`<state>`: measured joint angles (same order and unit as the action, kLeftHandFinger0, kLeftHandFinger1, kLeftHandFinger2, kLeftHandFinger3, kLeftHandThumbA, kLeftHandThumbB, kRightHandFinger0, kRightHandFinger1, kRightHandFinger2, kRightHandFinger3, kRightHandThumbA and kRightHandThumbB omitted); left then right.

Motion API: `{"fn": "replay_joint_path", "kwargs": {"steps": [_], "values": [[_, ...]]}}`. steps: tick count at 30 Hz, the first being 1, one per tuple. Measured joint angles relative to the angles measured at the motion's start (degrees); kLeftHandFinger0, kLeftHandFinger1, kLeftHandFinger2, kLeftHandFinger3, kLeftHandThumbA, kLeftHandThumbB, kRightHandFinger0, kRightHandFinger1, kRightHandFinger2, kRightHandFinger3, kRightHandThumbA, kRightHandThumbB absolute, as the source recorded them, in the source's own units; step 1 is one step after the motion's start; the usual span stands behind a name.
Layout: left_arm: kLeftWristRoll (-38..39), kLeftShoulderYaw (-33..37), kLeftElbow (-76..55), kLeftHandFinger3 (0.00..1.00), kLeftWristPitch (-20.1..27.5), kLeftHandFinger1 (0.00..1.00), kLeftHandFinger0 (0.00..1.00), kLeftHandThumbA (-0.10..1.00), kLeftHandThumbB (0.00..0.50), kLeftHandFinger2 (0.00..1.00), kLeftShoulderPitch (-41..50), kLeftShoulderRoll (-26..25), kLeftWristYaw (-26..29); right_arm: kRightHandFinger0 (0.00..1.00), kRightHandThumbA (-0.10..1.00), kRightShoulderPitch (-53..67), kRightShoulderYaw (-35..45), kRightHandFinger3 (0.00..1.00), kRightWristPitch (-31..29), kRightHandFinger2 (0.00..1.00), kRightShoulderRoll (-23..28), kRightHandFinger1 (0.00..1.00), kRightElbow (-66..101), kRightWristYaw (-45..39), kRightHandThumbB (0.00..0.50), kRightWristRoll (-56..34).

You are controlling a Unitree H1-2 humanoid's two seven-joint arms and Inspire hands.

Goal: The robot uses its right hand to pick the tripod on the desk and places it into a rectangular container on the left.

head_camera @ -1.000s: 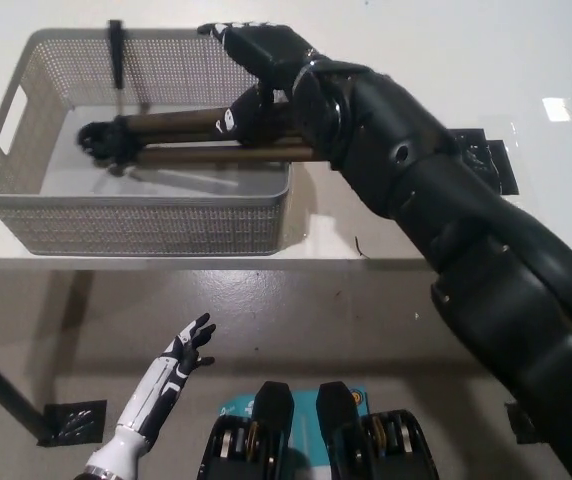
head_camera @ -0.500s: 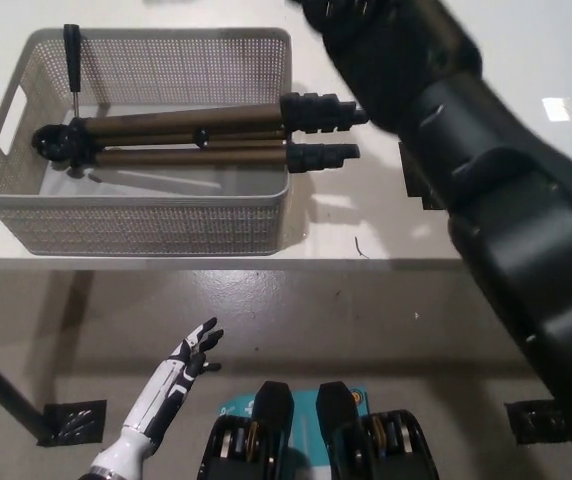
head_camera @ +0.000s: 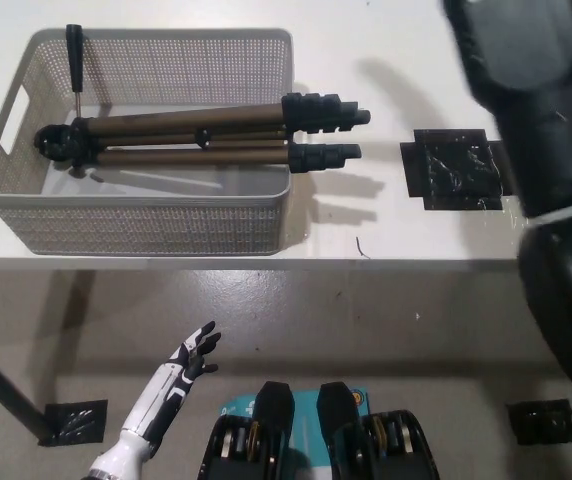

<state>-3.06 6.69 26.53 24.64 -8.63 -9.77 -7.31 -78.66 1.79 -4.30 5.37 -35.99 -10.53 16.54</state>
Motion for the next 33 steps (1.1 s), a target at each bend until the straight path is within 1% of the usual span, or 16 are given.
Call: {"fn": "replay_joint_path", "kwargs": {"steps": [3, 4, 7, 8, 9, 10, 12, 13, 16, 17, 18, 21, 25, 29, 31, 33], "values": [[0.0, -0.1, 0.1, 1.0, 0.0, 1.0, 0.91, 1.0, 0.5, 1.0, 0.0, 0.0, 0.0, 1.0, 1.0, 6.9, 3.1, 1.0, 1.0, 1.0, 2.4, 1.0, 6.9, -0.1, 0.321, -1.8], [0.0, -0.2, 0.1, 1.0, 0.0, 1.0, 0.9, 1.0, 0.5, 1.0, 0.0, 0.0, 0.0, 1.0, 1.0, 9.0, 3.8, 1.0, 1.2, 1.0, 2.9, 1.0, 8.4, -0.1, 0.301, -2.2], [0.0, -0.3, 0.2, 1.0, -0.1, 1.0, 0.9, 1.0, 0.5, 1.0, 0.0, 0.0, 0.0, 0.98, 1.0, 15.9, 6.3, 1.0, 1.9, 1.0, 4.1, 1.0, 14.1, 0.0, 0.305, -3.7], [0.0, -0.3, 0.2, 1.0, -0.1, 1.0, 0.89, 1.0, 0.5, 1.0, 0.0, 0.0, 0.0, 0.98, 1.0, 19.1, 7.1, 1.0, 2.2, 1.0, 4.4, 1.0, 16.4, 0.0, 0.282, -4.3], [0.0, -0.3, 0.2, 1.0, -0.1, 1.0, 0.89, 1.0, 0.5, 1.0, 0.0, 0.0, 0.0, 0.88, 0.97, 21.6, 7.6, 1.0, 2.3, 1.0, 4.4, 0.96, 17.9, 0.0, 0.33, -4.7], [0.0, -0.3, 0.2, 1.0, -0.1, 1.0, 0.88, 1.0, 0.5, 1.0, 0.0, 0.0, 0.0, 0.96, 1.0, 25.0, 8.3, 1.0, 2.5, 1.0, 4.4, 1.0, 20.3, 0.0, 0.286, -5.3], [0.0, -0.3, 0.3, 1.0, -0.1, 1.0, 0.87, 1.0, 0.5, 1.0, 0.0, 0.0, 0.0, 0.92, 1.0, 30.0, 9.1, 1.0, 2.8, 1.0, 4.3, 1.0, 23.8, 0.0, 0.278, -6.2], [0.0, -0.4, 0.3, 1.0, -0.1, 1.0, 0.87, 1.0, 0.5, 1.0, -0.1, 0.0, 0.0, 0.94, 1.0, 33.9, 9.4, 1.0, 2.8, 1.0, 4.2, 1.0, 26.0, 0.0, 0.263, -6.7], [0.0, -0.5, 0.5, 1.0, -0.2, 1.0, 0.89, 1.0, 0.5, 1.0, -0.3, 0.0, 0.0, 1.0, 1.0, 43.0, 9.5, 1.0, 2.8, 1.0, 3.2, 1.0, 32.1, 0.0, 0.26, -8.3], [0.0, -0.5, 0.5, 1.0, -0.2, 1.0, 0.91, 1.0, 0.5, 1.0, -0.5, 0.0, 0.0, 1.0, 1.0, 46.4, 9.5, 1.0, 2.8, 1.0, 2.3, 1.0, 34.6, 0.0, 0.227, -9.0], [0.0, -0.6, 0.6, 1.0, -0.2, 1.0, 0.91, 1.0, 0.5, 1.0, -0.8, 0.0, 0.0, 1.0, 1.0, 49.9, 9.3, 1.0, 2.8, 1.0, 1.3, 1.0, 36.8, 0.0, 0.213, -9.8], [0.1, -0.9, 0.6, 1.0, -0.2, 1.0, 0.91, 1.0, 0.5, 1.0, -1.9, 0.0, 0.0, 1.0, 1.0, 60.3, 8.6, 1.0, 2.2, 1.0, -2.2, 1.0, 43.0, 0.0, 0.199, -12.5], [0.1, -1.7, 0.6, 1.0, -0.1, 1.0, 0.91, 1.0, 0.5, 1.0, -4.0, 0.0, 0.1, 1.0, 1.0, 71.1, 6.6, 1.0, 0.4, 1.0, -6.4, 1.0, 46.8, -0.3, 0.104, -16.6], [0.1, -2.6, 0.6, 1.0, 0.0, 1.0, 0.94, 1.0, 0.5, 1.0, -5.9, 0.0, 0.1, 1.0, 1.0, 76.6, 4.4, 1.0, -2.2, 1.0, -8.5, 1.0, 46.7, -0.5, 0.123, -19.8], [0.1, -2.9, 0.6, 1.0, 0.1, 1.0, 0.93, 1.0, 0.5, 1.0, -6.4, 0.1, 0.2, 1.0, 1.0, 77.6, 3.3, 1.0, -3.0, 1.0, -8.7, 1.0, 45.5, -0.9, 0.1, -21.6], [0.1, -3.1, 0.8, 1.0, 0.1, 1.0, 0.93, 1.0, 0.5, 1.0, -6.6, 0.1, 0.2, 1.0, 1.0, 77.7, 2.4, 1.0, -3.7, 1.0, -8.5, 1.0, 44.2, -1.5, 0.108, -22.9]]}}
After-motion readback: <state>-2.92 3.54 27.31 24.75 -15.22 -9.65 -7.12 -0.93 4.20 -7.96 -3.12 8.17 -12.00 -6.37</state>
